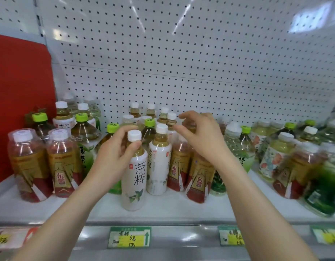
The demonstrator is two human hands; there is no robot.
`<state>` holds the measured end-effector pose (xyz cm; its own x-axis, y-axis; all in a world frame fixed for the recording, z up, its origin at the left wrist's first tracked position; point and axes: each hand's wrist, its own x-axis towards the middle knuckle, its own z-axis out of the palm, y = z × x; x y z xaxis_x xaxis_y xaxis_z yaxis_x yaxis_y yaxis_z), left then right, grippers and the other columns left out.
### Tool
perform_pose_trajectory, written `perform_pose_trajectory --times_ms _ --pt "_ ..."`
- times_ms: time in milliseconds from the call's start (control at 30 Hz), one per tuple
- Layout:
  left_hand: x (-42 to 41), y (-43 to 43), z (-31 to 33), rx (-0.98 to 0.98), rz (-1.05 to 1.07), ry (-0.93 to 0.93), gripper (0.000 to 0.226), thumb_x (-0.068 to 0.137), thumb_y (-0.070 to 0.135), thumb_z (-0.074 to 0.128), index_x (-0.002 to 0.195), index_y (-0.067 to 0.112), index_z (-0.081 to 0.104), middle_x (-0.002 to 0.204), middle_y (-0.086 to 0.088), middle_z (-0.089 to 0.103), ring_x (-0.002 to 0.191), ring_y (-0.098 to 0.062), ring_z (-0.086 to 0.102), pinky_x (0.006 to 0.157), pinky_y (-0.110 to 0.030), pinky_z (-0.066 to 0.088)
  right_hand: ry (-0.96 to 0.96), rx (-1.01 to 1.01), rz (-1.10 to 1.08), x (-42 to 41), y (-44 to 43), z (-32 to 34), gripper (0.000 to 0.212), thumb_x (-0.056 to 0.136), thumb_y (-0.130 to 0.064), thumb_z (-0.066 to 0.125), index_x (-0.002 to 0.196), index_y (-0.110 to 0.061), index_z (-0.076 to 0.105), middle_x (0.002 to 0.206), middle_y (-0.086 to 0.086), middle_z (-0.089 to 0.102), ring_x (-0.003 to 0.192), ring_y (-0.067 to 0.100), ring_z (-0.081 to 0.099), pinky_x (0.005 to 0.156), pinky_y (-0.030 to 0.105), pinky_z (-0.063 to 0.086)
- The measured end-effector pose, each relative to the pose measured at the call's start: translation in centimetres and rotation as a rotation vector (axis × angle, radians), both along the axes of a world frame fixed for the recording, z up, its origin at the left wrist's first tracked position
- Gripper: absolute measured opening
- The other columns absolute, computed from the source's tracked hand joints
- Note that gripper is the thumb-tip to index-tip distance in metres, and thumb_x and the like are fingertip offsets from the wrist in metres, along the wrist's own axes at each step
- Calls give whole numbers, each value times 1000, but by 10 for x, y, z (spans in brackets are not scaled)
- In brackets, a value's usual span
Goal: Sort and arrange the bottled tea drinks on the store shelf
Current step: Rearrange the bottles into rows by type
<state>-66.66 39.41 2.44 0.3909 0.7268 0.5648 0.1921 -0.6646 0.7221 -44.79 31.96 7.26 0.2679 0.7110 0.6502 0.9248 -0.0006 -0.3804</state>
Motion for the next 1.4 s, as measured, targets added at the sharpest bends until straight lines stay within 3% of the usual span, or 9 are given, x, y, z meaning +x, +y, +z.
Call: perform_pose_trajectory --times_ms 133,233,433,667,767,900,967,1200,1400 --pt "12 -20 5 330 240 41 51 91 11 59 138 29 48 139 10 45 125 4 35 107 -32 33 108 290 -257 52 -49 -3 41 92 -40 64 129 -24 57 110 -7 66 112 17 49 82 33 38" --pt "42 -43 8 486 175 20 50 91 8 60 138 21 51 139 4 45 126 -1 36 109 -12 23 229 118 -281 74 -64 -18 60 88 -47 68 137 -19 47 118 -2 63 106 15 56 84 33 46" --pt "133 -62 -2 328 -19 305 72 93 41 59 154 27 24 159 6 25 145 -13 25 115 -32 20 264 -59 -195 97 -63 -30 62 92 -34 67 142 -18 34 112 7 67 101 28 64 85 38 52" --pt "164 -65 -16 279 7 349 71 88 42 66 149 22 35 150 2 40 134 -18 43 107 -36 36 203 18 -396 162 -117 -39 65 94 -41 62 146 -18 30 103 8 67 86 26 64 80 44 55" --pt "161 -71 -15 226 47 302 69 87 41 68 146 24 38 146 2 44 130 -18 46 105 -36 38 226 -7 -400 181 -127 -35 66 94 -40 63 146 -15 30 92 3 65 74 17 59 66 33 49" --pt "152 -77 -15 207 79 273 71 85 39 70 147 25 38 146 3 45 132 -17 44 108 -37 37 -20 146 -546 168 -116 -34 73 90 -36 66 148 -11 30 139 19 49 129 34 46 107 46 42" --pt "147 -79 -16 194 97 277 72 84 41 71 147 28 38 148 5 44 134 -16 43 109 -38 38 -143 300 -449 145 -93 -30 69 90 -31 65 147 -12 31 144 17 45 135 33 40 110 41 33" --pt "130 -76 -17 184 165 274 74 81 45 73 146 31 39 147 8 45 132 -14 45 106 -35 38 129 -226 -154 108 5 -31 55 100 -44 52 135 -4 39 109 17 67 101 38 64 81 42 50" --pt "125 -73 -20 169 172 268 76 82 47 72 147 29 37 148 5 43 133 -16 45 108 -39 39 -9 -122 -140 105 -16 -41 36 102 -35 48 121 -5 43 74 0 54 73 32 57 59 37 37"
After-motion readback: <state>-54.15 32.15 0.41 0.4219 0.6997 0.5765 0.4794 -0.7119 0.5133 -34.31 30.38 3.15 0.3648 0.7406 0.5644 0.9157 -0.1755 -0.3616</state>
